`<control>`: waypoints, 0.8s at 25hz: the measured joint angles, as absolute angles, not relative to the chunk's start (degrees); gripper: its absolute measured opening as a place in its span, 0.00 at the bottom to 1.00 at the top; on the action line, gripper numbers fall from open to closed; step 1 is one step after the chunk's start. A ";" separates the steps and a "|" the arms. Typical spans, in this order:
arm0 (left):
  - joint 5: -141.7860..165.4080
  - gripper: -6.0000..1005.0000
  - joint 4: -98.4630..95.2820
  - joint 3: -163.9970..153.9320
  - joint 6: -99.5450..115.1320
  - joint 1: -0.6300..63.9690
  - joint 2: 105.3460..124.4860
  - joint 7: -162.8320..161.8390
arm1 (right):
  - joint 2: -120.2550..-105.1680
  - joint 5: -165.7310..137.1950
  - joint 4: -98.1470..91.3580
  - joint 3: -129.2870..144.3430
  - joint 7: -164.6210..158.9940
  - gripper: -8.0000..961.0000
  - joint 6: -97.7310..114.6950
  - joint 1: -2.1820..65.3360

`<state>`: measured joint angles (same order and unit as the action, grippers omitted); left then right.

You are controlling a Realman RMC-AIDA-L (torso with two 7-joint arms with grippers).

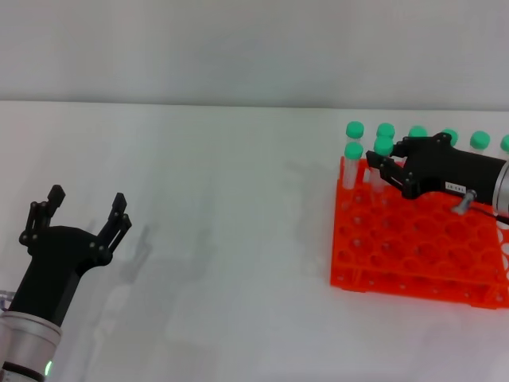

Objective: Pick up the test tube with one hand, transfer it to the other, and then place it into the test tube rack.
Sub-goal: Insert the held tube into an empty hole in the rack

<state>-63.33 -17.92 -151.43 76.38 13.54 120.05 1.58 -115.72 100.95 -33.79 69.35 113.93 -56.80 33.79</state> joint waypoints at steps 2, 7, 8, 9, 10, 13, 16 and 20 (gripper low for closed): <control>-63.24 0.90 -17.92 -151.43 76.38 13.54 120.06 1.58 | -115.78 101.13 -33.64 69.51 114.68 0.31 -56.85 33.72; -63.13 0.90 -17.92 -151.43 76.38 13.54 120.05 1.58 | -116.01 101.34 -33.38 69.79 115.51 0.32 -56.71 33.62; -63.12 0.90 -17.93 -151.43 76.41 13.54 120.05 1.58 | -116.01 101.34 -33.38 69.79 115.51 0.33 -56.71 33.62; -63.12 0.90 -17.92 -151.44 76.45 13.54 120.05 1.58 | -116.03 101.35 -33.35 69.79 115.29 0.33 -56.67 33.54; -63.11 0.90 -17.93 -151.43 76.48 13.54 120.05 1.58 | -116.03 101.35 -33.35 69.79 115.29 0.33 -56.67 33.54; -63.10 0.90 -17.93 -151.43 76.50 13.54 120.05 1.58 | -116.02 101.53 -33.67 69.79 115.05 0.42 -57.08 32.50; -63.10 0.90 -17.86 -151.43 76.56 13.54 120.06 1.58 | -115.95 102.37 -33.89 69.79 114.96 0.55 -57.53 31.67; -63.09 0.90 -17.72 -151.43 76.57 13.88 120.00 1.58 | -115.84 103.48 -34.12 69.68 115.12 0.63 -57.68 30.73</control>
